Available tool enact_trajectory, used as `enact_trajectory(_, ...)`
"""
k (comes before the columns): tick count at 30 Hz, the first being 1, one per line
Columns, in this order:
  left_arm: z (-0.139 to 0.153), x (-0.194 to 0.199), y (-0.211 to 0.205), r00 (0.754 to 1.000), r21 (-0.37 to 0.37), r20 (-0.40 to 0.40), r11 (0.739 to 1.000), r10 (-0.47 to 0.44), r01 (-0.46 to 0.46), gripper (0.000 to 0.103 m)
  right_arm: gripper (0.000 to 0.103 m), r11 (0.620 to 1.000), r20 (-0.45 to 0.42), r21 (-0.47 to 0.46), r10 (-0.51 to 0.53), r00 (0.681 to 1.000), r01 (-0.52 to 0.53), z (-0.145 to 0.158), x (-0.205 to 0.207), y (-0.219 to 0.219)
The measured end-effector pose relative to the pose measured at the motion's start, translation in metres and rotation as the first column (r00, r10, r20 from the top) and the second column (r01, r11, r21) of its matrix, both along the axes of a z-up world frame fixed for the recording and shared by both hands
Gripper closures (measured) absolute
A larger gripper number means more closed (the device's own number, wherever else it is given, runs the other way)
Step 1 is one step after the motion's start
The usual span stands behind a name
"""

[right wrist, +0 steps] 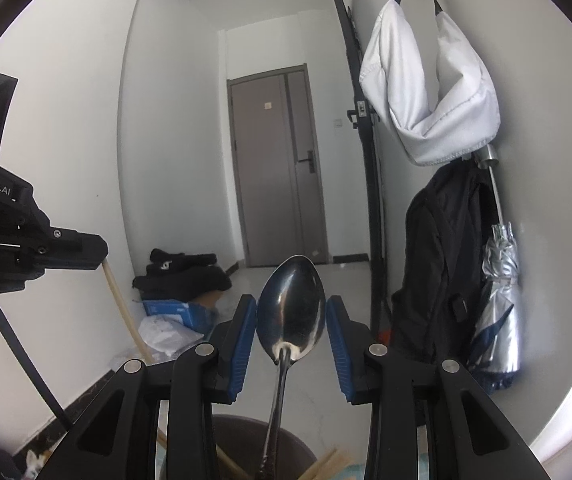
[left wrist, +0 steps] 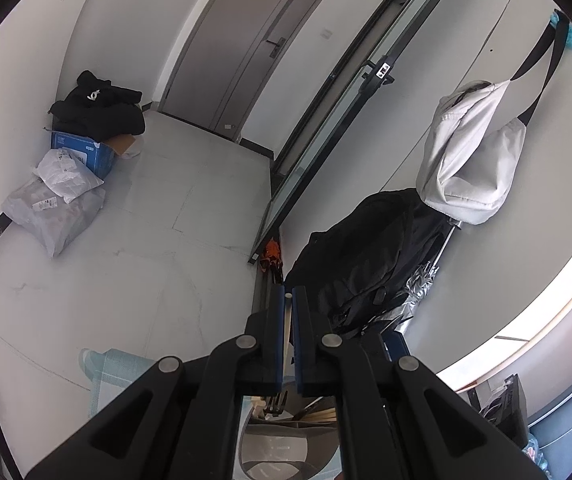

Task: Organize utensils
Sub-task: 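Lower the spoon and chopstick down into the caddy compartments with both grippers, then open both grippers to release the spoon and chopstick into the caddy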

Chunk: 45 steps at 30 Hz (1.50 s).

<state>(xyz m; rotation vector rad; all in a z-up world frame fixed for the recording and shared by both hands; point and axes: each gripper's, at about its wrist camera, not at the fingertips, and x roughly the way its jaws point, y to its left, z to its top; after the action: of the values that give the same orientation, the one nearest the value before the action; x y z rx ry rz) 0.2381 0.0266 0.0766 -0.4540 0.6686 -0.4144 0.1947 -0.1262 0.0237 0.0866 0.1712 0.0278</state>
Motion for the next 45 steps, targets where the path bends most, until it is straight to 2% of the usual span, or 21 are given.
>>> enact_trajectory(14,-0.011,-0.019,-0.011,0.998,0.052,-0.009,0.997,-0.057,0.057,0.103,0.069,0.993,-0.103,-0.008,0.119,0.988,-0.121,-0.009,-0.022,-0.002)
enact_trajectory(21,-0.015,-0.027,-0.012,0.989,-0.028,0.014,0.989,-0.148,0.148,0.103,0.069,0.972,-0.169,-0.048,0.219,0.961,-0.230,-0.017,-0.037,0.010)
enact_trajectory(24,-0.018,-0.026,-0.018,0.982,-0.031,-0.006,0.982,-0.188,0.187,0.103,0.069,0.966,-0.196,-0.065,0.232,0.953,-0.249,-0.021,-0.039,0.012)
enact_trajectory(28,-0.031,-0.021,-0.026,0.965,-0.015,-0.085,0.969,-0.246,0.246,0.103,0.069,0.962,-0.233,-0.075,0.239,0.943,-0.262,-0.024,-0.040,0.010)
enact_trajectory(31,-0.042,-0.021,-0.025,0.971,0.019,-0.123,0.977,-0.207,0.211,0.103,0.069,0.964,-0.234,-0.062,0.238,0.943,-0.259,-0.021,-0.050,0.003)
enact_trajectory(36,-0.040,-0.033,-0.005,0.981,-0.043,-0.140,0.991,-0.131,0.126,0.103,0.067,0.962,-0.247,-0.080,0.235,0.940,-0.261,-0.017,-0.077,-0.007)
enact_trajectory(38,-0.034,-0.043,-0.003,0.986,-0.046,-0.121,0.993,-0.115,0.111,0.102,0.062,0.963,-0.245,-0.094,0.224,0.943,-0.253,-0.015,-0.088,-0.012)
enact_trajectory(40,-0.027,-0.053,-0.004,0.990,-0.020,-0.095,0.995,-0.100,0.099,0.092,0.057,0.966,-0.247,-0.085,0.218,0.944,-0.245,-0.012,-0.097,-0.019)
enact_trajectory(42,-0.019,-0.066,-0.007,0.995,0.024,-0.067,0.997,-0.075,0.077,0.063,0.049,0.971,-0.253,-0.079,0.200,0.947,-0.226,-0.009,-0.105,-0.026)
enact_trajectory(45,-0.009,-0.090,-0.008,0.999,0.040,-0.019,0.999,-0.028,0.028,0.040,0.046,0.976,-0.242,-0.066,0.188,0.952,-0.210,-0.003,-0.120,-0.035)
